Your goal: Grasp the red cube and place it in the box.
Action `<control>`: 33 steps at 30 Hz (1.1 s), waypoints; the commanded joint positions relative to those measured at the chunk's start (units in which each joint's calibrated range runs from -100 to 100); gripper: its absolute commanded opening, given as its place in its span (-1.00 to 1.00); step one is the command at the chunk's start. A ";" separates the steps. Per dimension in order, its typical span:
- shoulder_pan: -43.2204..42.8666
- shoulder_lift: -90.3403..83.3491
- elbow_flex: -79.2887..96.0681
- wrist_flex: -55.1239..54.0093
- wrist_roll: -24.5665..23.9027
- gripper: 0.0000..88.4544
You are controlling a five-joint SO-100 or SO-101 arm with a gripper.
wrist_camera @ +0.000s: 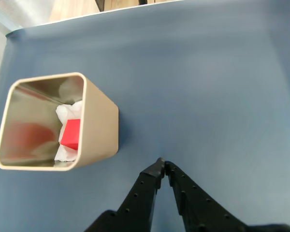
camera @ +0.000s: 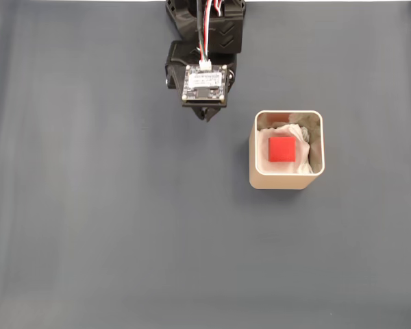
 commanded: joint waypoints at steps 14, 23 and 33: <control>-0.34 -20.52 19.57 1.58 1.66 -1.00; 0.02 -27.36 25.96 6.09 4.20 -1.00; -0.19 -29.61 26.14 12.98 4.59 -1.00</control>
